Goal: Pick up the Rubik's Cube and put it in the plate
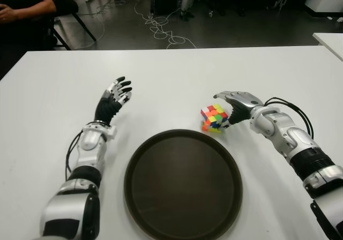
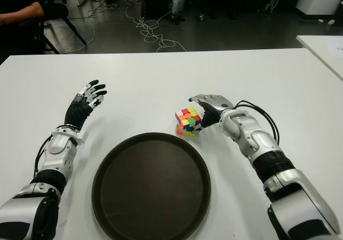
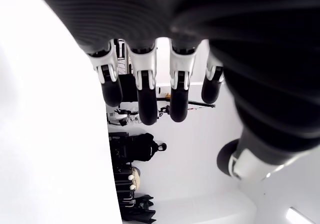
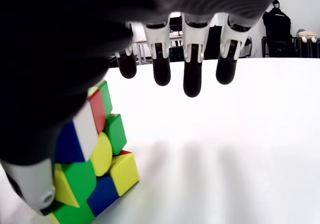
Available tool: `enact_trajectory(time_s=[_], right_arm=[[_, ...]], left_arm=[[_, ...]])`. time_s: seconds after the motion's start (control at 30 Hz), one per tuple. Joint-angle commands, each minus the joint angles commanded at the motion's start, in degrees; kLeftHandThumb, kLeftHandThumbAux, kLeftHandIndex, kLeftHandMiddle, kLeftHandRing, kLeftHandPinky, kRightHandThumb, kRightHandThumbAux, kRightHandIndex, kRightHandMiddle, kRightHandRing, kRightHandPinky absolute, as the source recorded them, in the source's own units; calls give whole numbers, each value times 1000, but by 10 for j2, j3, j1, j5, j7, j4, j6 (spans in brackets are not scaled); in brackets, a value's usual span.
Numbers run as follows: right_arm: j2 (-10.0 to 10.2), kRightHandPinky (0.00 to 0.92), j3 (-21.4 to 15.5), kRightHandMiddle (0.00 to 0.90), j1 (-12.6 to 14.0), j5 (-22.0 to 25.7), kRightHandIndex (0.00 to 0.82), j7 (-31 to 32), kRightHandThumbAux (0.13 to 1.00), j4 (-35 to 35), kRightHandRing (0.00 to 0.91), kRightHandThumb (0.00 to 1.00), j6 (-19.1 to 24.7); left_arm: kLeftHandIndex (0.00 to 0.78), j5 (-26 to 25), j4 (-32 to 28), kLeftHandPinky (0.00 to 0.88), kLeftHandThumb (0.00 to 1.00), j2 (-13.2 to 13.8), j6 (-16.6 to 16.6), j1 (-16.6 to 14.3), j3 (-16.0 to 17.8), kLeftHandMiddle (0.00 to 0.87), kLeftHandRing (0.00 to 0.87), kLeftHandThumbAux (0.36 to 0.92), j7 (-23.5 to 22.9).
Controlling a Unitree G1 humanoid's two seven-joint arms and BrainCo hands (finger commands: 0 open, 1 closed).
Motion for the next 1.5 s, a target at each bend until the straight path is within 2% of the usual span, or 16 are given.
enact_trajectory(time_s=[0.73, 1.27, 1.5], right_arm=[[16, 151, 31, 129, -5, -11, 110, 14, 685, -4, 146, 0, 2], [24, 149, 41, 139, -8, -17, 110, 5, 695, 0, 154, 0, 6], [29, 135, 45, 132, -9, -19, 109, 2, 688, 5, 144, 0, 7]], left_arm=[[121, 2, 6, 119, 43, -3, 4, -5, -2, 197, 165, 674, 9], [132, 2, 10, 120, 50, -2, 10, -7, 0, 201, 168, 629, 11], [139, 3, 10, 119, 61, -3, 7, -7, -1, 212, 176, 650, 10]])
